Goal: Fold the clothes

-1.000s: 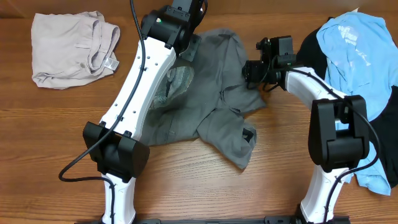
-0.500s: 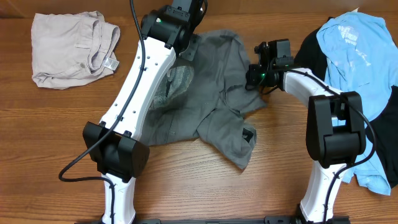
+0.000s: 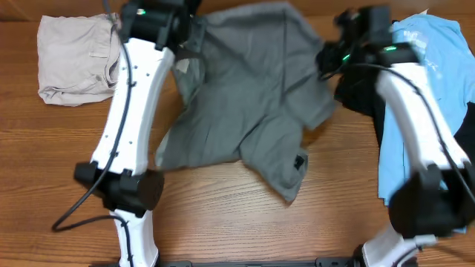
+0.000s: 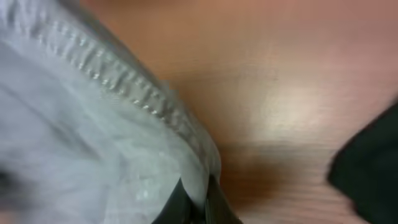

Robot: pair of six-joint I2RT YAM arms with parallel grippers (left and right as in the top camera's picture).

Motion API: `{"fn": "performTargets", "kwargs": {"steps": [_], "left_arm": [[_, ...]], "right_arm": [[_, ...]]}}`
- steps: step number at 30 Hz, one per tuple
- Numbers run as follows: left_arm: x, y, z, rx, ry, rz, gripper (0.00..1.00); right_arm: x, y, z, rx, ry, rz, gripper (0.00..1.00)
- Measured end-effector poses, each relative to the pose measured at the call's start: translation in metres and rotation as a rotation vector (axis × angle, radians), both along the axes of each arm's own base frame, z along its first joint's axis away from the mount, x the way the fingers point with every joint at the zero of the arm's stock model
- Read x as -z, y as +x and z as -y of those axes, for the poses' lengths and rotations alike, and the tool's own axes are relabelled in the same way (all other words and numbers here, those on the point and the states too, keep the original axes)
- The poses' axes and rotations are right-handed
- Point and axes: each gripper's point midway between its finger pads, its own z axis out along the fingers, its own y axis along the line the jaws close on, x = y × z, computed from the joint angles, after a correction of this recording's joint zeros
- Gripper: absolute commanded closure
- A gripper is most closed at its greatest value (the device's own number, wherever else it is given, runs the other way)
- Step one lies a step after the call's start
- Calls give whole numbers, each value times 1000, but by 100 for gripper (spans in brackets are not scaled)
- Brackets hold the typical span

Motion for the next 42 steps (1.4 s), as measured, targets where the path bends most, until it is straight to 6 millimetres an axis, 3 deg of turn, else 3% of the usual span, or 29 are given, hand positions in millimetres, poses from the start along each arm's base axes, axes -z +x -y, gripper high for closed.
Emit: {"fn": "performTargets", "kwargs": {"steps": [3, 7, 10, 13, 27, 32, 38, 42], "left_arm": [[-31, -12, -10, -10, -15, 59, 96], [-73, -36, -18, -9, -38, 141, 96], [-97, -53, -22, -6, -53, 189, 96], [-108, -62, -23, -1, -65, 212, 96], [-102, -71, -21, 23, -65, 171, 96], [-94, -78, -17, 48, -88, 123, 96], [-57, -87, -9, 82, -114, -21, 96], [-7, -91, -6, 86, -111, -168, 96]], "right_arm": [[-87, -20, 17, 40, -9, 150, 96], [-156, -59, 29, 83, -41, 265, 96], [-173, -75, 35, 102, -68, 290, 96], [-172, -86, 37, 107, -85, 274, 96], [-116, -134, 34, 73, -90, -28, 96], [-82, -144, 27, 43, -59, -145, 96], [-8, -149, 16, 7, -37, -297, 96], [37, -153, 3, -19, -29, -351, 96]]}}
